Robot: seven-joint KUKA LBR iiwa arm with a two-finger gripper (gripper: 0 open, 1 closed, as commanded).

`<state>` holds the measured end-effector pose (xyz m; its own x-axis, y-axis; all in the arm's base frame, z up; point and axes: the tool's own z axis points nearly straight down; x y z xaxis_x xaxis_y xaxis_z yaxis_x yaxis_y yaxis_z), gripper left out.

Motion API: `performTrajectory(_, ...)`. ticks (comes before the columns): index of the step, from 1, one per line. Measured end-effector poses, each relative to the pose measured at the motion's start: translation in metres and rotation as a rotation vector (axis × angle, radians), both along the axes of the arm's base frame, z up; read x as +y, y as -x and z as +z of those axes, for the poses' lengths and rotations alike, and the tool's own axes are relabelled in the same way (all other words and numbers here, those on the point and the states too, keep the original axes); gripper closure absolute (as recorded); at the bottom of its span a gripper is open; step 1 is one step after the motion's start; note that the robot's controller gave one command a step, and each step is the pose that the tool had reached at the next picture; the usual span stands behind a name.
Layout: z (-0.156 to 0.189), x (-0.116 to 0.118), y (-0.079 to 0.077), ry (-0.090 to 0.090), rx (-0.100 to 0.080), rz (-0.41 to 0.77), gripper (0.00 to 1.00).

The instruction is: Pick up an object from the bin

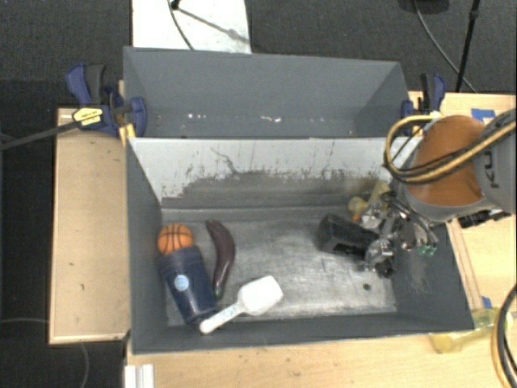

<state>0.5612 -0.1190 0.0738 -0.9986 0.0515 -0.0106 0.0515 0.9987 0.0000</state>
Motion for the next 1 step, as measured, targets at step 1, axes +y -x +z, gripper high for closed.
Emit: performTrajectory(1, 0.1189, -0.0335, -0.0194, -0.001, 0.013, 0.081, 1.0)
